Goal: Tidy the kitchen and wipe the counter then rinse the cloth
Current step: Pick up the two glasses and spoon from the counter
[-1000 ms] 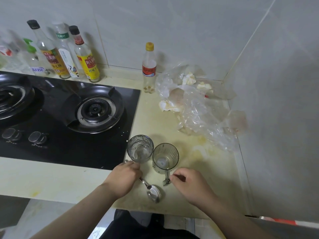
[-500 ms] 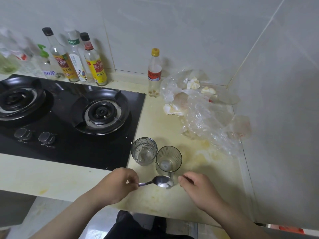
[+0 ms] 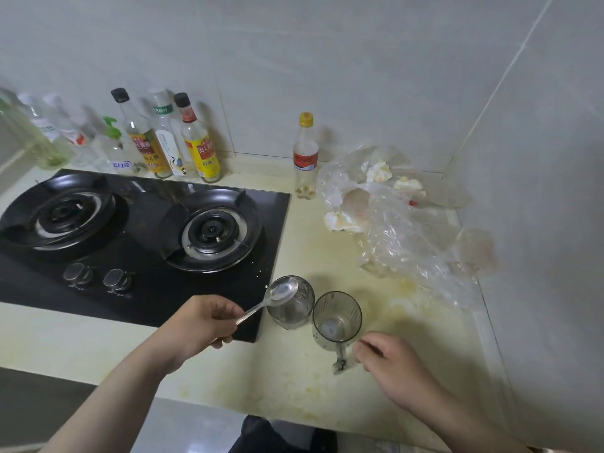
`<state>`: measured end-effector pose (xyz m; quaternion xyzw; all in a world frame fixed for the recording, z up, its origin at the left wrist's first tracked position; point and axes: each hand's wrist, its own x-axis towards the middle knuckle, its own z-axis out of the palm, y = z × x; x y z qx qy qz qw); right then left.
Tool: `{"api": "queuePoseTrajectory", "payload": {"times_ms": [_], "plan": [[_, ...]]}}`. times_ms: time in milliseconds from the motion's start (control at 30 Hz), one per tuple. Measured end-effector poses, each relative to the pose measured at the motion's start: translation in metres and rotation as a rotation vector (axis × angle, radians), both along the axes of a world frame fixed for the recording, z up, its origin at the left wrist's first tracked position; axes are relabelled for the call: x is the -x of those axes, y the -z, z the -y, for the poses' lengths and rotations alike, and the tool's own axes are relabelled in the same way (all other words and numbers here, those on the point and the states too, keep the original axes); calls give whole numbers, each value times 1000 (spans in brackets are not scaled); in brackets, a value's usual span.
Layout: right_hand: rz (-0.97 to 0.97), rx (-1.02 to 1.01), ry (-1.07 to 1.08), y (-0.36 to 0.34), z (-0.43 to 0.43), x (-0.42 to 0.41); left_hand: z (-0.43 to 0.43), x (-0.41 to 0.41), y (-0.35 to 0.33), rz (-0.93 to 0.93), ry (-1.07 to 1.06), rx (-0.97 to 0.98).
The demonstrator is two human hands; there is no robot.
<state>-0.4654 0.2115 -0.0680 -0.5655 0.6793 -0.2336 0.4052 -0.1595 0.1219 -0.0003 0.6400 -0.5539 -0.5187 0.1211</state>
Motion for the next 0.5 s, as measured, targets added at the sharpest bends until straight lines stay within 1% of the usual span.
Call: {"api": "queuePoseTrajectory", "payload": {"times_ms": [133, 233, 500], "plan": [[8, 11, 7, -1, 2, -1, 9, -3, 3, -69, -26, -87], [18, 15, 14, 1, 1, -2, 15, -1, 9, -141, -98, -112], [16, 2, 39, 6, -4, -8, 18, 21, 23, -203, -192, -178]]}}
